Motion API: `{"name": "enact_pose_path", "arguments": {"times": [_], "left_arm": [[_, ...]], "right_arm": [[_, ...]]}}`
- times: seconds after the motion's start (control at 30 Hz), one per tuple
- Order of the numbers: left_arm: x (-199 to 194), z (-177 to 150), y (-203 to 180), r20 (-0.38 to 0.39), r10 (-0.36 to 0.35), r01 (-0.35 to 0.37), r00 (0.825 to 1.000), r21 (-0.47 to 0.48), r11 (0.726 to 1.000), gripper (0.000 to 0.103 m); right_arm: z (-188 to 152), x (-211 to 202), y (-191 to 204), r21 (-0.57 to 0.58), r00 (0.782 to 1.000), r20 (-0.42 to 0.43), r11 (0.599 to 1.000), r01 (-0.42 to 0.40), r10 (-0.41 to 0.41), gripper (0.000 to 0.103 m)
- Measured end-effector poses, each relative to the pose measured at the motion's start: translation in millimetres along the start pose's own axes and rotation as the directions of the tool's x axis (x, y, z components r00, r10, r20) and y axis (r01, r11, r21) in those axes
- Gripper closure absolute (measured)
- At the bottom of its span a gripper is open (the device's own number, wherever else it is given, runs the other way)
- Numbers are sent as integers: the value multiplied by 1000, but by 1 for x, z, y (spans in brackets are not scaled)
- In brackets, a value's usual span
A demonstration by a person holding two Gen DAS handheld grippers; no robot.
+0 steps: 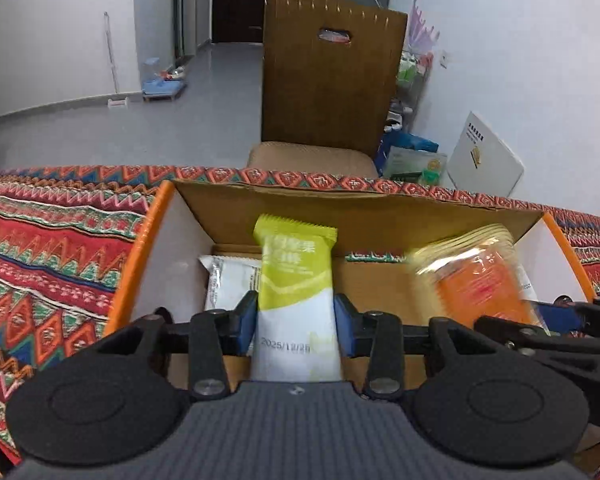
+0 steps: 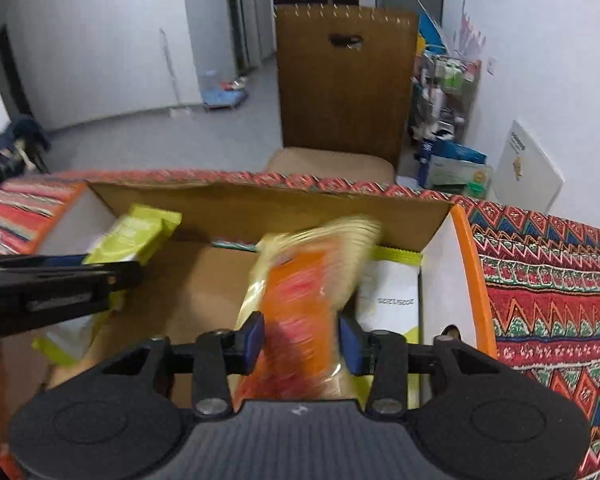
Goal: Organize snacks
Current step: 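Lower both packets into the orange box and open both tools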
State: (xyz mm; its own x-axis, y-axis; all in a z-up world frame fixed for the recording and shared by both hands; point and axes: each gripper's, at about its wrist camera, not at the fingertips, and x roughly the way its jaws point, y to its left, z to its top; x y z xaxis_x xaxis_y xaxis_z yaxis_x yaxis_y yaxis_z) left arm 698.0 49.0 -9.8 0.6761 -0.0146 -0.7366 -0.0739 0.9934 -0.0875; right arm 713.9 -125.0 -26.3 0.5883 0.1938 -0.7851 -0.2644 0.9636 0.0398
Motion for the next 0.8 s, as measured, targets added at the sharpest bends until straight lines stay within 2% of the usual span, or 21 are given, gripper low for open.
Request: {"name": "enact_pose_path", "arguments": {"times": [0.07, 0.1, 0.2, 0.3, 0.43, 0.6, 0.67, 0.73, 0.8], "left_arm": [[-6, 3, -2, 27, -11, 10, 1000, 11, 1000, 41], [-10, 3, -3, 44, -19, 18, 999, 30, 999, 38], [-24, 7, -3, 68, -22, 19, 997, 43, 999, 37], [-46, 8, 2, 60, -54, 52, 997, 30, 998, 37], [-91, 5, 4, 86, -54, 49, 995, 56, 997, 26], [-174, -4, 6, 129, -77, 66, 989, 93, 993, 18], [-211, -12, 6, 167, -76, 59, 983, 106, 993, 11], [-250, -23, 7, 201, -98, 75, 975, 118, 990, 4], [-290, -41, 9, 230, -126, 96, 965, 137, 986, 2]], "right_arm": [[2, 5, 4, -23, 1000, 12, 1000, -6, 7, 35], [2, 5, 4, -27, 1000, 25, 1000, -12, 12, 31], [4, -7, -2, 4, 998, 62, 1000, -20, 20, 30], [5, -31, -7, 12, 995, 99, 1000, -11, 9, 29], [5, -78, -9, -13, 991, 135, 1000, -5, 6, 24], [-10, -153, -15, -32, 984, 179, 999, -6, 12, 17], [-23, -185, -15, -42, 979, 202, 999, -19, 27, 10], [-39, -215, -15, -57, 975, 220, 998, -27, 39, 10], [-58, -248, -13, -74, 969, 241, 997, -34, 51, 10]]}}
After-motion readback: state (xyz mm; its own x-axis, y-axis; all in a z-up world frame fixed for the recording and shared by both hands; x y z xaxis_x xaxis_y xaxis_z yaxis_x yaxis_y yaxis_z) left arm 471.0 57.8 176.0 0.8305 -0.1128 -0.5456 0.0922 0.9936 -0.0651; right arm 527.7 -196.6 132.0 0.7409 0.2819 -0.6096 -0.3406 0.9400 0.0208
